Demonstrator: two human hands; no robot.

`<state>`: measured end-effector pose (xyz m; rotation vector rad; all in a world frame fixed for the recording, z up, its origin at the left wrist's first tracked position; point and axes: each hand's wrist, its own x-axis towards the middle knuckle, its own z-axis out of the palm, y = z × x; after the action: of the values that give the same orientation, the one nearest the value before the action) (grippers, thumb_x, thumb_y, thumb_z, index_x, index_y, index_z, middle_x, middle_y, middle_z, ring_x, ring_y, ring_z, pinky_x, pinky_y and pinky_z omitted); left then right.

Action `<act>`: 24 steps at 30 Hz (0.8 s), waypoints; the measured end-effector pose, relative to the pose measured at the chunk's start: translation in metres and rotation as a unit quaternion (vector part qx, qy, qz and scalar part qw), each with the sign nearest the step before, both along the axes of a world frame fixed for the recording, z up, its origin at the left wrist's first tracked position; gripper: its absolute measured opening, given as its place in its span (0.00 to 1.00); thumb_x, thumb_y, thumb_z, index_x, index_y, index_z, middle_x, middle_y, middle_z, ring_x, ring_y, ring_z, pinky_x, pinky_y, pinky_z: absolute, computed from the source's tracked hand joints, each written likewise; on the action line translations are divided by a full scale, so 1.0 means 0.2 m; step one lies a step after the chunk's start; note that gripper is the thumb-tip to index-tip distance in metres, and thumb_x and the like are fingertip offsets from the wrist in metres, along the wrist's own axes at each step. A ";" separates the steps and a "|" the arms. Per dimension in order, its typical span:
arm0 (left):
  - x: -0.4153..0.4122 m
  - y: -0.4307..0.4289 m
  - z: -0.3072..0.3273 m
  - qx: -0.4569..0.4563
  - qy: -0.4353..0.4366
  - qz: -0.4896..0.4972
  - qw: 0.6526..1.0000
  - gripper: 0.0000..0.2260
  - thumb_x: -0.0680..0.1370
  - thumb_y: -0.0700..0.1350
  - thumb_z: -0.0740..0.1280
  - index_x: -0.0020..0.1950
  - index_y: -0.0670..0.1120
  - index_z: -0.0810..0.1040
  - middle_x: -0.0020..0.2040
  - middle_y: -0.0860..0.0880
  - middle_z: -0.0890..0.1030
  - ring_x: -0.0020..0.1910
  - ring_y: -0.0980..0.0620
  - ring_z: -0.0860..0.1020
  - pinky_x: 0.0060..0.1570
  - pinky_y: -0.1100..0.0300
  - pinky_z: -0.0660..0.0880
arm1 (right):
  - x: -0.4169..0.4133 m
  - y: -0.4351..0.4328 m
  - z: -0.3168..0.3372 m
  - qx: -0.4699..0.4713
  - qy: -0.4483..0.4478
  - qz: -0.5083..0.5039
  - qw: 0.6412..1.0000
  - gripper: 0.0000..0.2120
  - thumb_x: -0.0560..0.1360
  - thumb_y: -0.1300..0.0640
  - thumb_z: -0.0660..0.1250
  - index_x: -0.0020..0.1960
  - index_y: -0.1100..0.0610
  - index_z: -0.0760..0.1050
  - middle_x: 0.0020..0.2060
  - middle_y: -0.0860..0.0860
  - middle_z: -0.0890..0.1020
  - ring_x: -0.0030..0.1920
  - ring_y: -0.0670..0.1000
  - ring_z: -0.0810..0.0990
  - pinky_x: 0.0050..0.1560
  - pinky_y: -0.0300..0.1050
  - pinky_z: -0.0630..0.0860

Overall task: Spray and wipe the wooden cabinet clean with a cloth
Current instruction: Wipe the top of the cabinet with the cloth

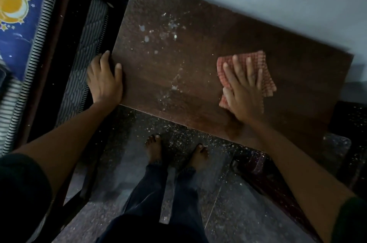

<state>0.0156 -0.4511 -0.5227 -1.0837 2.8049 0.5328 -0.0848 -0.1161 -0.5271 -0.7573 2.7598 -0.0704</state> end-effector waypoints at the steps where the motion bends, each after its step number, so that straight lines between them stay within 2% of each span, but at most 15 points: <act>1: 0.01 0.00 -0.01 0.005 0.002 -0.004 1.000 0.23 0.81 0.53 0.52 0.73 0.44 0.61 0.70 0.40 0.66 0.68 0.39 0.64 0.66 0.42 0.61 | 0.06 0.07 -0.01 0.006 0.003 -0.003 1.000 0.30 0.76 0.45 0.50 0.76 0.47 0.49 0.77 0.50 0.51 0.76 0.58 0.45 0.73 0.63 0.42; 3: 0.03 0.00 -0.03 0.004 0.009 -0.012 1.000 0.22 0.82 0.52 0.51 0.73 0.43 0.62 0.69 0.40 0.68 0.67 0.39 0.66 0.65 0.43 0.63 | 0.13 0.21 -0.01 0.024 0.007 -0.050 0.998 0.31 0.75 0.44 0.51 0.76 0.47 0.50 0.77 0.50 0.51 0.76 0.58 0.46 0.73 0.64 0.43; 6: 0.02 0.01 -0.03 0.004 0.012 -0.010 1.000 0.22 0.82 0.51 0.51 0.73 0.43 0.61 0.69 0.41 0.69 0.67 0.39 0.66 0.63 0.42 0.65 | 0.12 0.30 0.02 0.035 0.001 -0.172 0.985 0.31 0.74 0.42 0.48 0.76 0.48 0.51 0.77 0.52 0.51 0.76 0.59 0.47 0.72 0.65 0.44; 9: 0.02 0.02 -0.02 0.006 0.005 -0.008 1.000 0.22 0.82 0.51 0.50 0.74 0.44 0.60 0.70 0.42 0.69 0.67 0.40 0.67 0.60 0.42 0.68 | 0.05 0.20 0.03 0.027 0.002 -0.278 0.960 0.32 0.74 0.38 0.45 0.76 0.48 0.51 0.77 0.52 0.50 0.76 0.60 0.46 0.72 0.65 0.43; 12: 0.02 0.02 -0.01 0.014 -0.001 -0.002 1.000 0.22 0.82 0.52 0.49 0.74 0.45 0.59 0.71 0.43 0.68 0.67 0.41 0.69 0.56 0.42 0.70 | -0.04 0.02 0.02 0.011 0.005 -0.343 0.939 0.30 0.77 0.39 0.49 0.77 0.47 0.50 0.77 0.50 0.48 0.76 0.60 0.44 0.72 0.66 0.42; 14: 0.02 0.02 -0.01 0.021 -0.001 0.003 1.000 0.22 0.82 0.52 0.49 0.74 0.45 0.58 0.71 0.44 0.68 0.66 0.41 0.70 0.55 0.42 0.71 | -0.07 -0.11 0.02 0.004 0.003 -0.326 0.945 0.29 0.78 0.41 0.51 0.76 0.46 0.48 0.77 0.50 0.47 0.76 0.59 0.42 0.72 0.65 0.41; 17: 0.03 0.01 -0.02 0.024 0.000 0.001 1.000 0.22 0.82 0.52 0.49 0.74 0.46 0.58 0.71 0.44 0.68 0.65 0.41 0.71 0.54 0.43 0.72 | 0.00 -0.31 0.02 0.003 -0.002 -0.238 0.971 0.29 0.79 0.42 0.50 0.77 0.46 0.45 0.77 0.50 0.46 0.76 0.59 0.42 0.72 0.64 0.39; 21: 0.03 0.01 -0.02 0.030 0.002 0.002 1.000 0.22 0.82 0.51 0.49 0.74 0.46 0.59 0.70 0.44 0.69 0.64 0.40 0.72 0.53 0.43 0.72 | 0.28 -0.42 -0.01 -0.025 0.018 -0.135 0.990 0.29 0.78 0.43 0.53 0.76 0.48 0.51 0.77 0.51 0.53 0.76 0.60 0.48 0.72 0.64 0.43; 24: 0.03 0.00 -0.02 0.042 0.004 0.003 0.999 0.21 0.82 0.51 0.49 0.74 0.46 0.59 0.69 0.43 0.69 0.64 0.39 0.71 0.53 0.42 0.72 | 0.50 -0.32 -0.02 -0.030 0.007 -0.126 0.992 0.27 0.78 0.42 0.49 0.76 0.48 0.52 0.76 0.49 0.51 0.76 0.58 0.48 0.73 0.62 0.42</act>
<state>0.0210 -0.4515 -0.5271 -1.0761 2.7605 0.6505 0.0144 -0.1800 -0.5305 -0.4213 2.8625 -0.2011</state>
